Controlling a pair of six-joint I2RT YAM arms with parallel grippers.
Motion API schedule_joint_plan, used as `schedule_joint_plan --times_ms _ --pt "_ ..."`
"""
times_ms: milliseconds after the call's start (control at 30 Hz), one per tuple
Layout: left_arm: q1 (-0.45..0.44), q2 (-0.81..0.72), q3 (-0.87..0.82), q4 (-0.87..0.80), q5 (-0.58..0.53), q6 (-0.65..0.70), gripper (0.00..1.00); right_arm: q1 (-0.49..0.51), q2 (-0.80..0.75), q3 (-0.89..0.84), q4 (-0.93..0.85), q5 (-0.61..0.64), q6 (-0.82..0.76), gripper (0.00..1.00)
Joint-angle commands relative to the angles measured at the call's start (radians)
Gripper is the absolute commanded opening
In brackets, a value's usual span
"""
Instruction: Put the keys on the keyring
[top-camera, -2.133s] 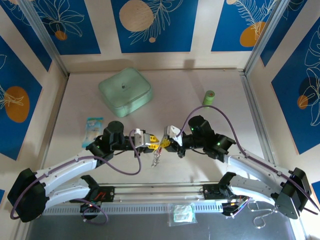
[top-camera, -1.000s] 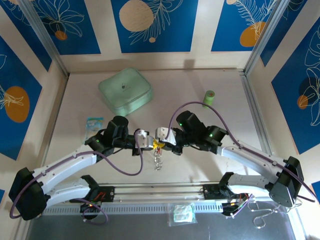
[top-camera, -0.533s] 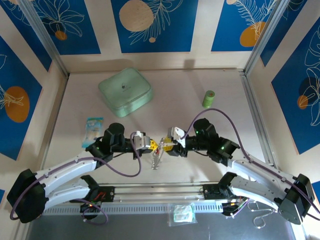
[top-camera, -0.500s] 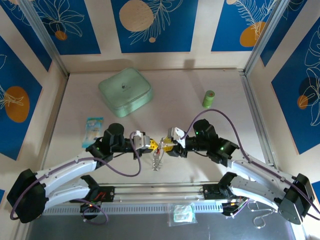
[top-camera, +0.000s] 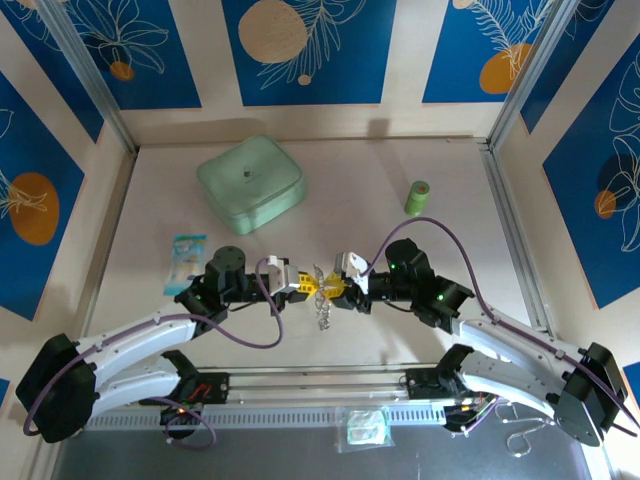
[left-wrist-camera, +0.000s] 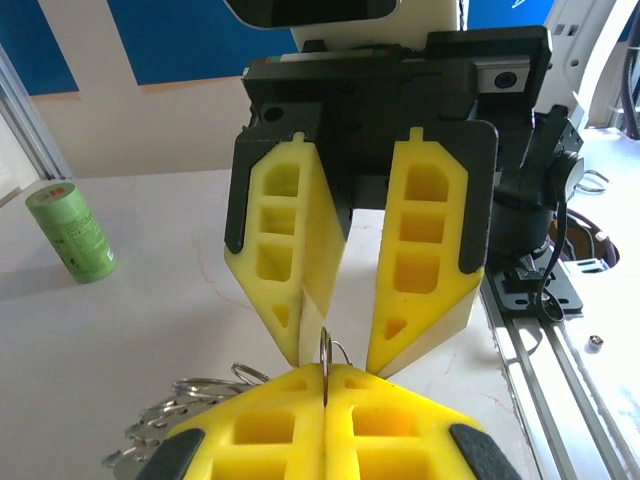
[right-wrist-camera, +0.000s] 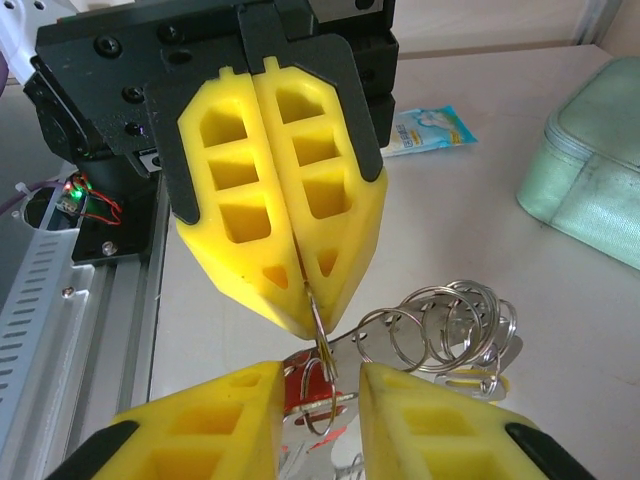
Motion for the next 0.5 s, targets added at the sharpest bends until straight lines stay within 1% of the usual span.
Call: schedule_joint_plan --times_ms 0,100,167,333,467 --pt "-0.008 0.000 -0.003 0.062 0.040 -0.018 0.00 -0.002 0.012 0.015 0.029 -0.026 0.014 0.25" --pt "-0.006 0.000 0.000 0.058 0.044 -0.011 0.00 0.002 0.023 0.021 0.040 -0.036 0.017 0.25" --pt "-0.006 -0.001 0.006 0.040 0.047 0.005 0.00 0.004 0.026 0.027 0.039 -0.042 0.016 0.23" --pt "-0.006 -0.005 0.011 0.022 0.046 0.019 0.00 0.004 0.024 0.039 0.012 -0.036 0.002 0.14" --pt "-0.006 -0.030 0.010 -0.016 0.023 0.037 0.00 0.004 0.020 0.081 -0.068 -0.039 -0.041 0.04"
